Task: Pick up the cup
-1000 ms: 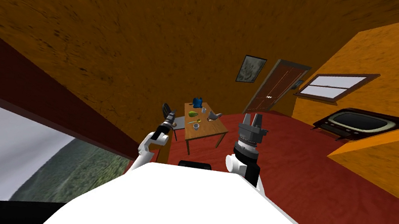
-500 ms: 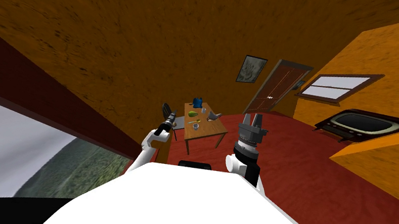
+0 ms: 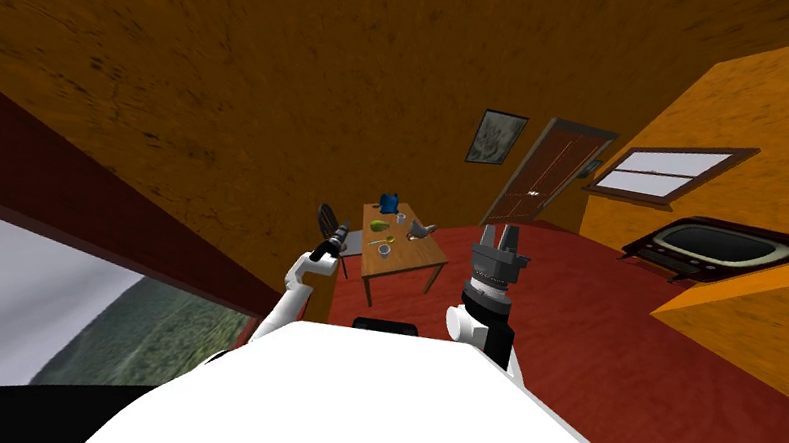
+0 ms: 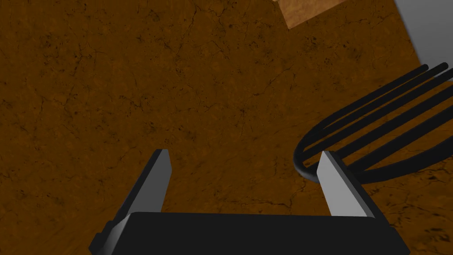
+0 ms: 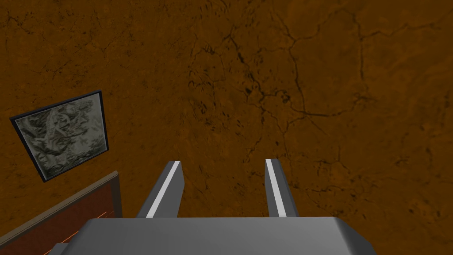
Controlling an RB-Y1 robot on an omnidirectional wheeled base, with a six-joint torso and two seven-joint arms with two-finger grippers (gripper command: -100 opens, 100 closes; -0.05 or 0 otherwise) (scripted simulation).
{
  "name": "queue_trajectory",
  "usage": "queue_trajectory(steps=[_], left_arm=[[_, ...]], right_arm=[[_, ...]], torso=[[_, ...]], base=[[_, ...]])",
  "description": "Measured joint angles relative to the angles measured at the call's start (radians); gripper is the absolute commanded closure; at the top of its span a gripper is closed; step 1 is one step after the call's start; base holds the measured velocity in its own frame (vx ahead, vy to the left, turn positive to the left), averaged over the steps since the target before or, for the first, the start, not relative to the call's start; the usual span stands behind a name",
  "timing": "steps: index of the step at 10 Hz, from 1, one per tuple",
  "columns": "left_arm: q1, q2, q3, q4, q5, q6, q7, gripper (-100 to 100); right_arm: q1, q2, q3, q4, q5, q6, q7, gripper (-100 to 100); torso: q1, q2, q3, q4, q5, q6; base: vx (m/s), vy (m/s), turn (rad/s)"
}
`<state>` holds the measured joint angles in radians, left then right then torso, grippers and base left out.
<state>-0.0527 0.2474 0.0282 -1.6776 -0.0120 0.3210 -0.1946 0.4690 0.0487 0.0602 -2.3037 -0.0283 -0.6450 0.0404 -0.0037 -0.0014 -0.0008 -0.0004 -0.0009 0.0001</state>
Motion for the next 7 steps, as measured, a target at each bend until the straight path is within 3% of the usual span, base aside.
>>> queue_trajectory(steps=[7], left_arm=[[-0.101, 0.0, 0.031, 0.145, 0.007, 0.186, -0.046, -100]], right_arm=[[0.0, 0.0, 0.0, 0.0, 0.0, 0.0, 0.0, 0]], torso=[[-0.002, -0.001, -0.001, 0.0, 0.0, 0.0]], base=[[0.026, -0.069, -0.018]])
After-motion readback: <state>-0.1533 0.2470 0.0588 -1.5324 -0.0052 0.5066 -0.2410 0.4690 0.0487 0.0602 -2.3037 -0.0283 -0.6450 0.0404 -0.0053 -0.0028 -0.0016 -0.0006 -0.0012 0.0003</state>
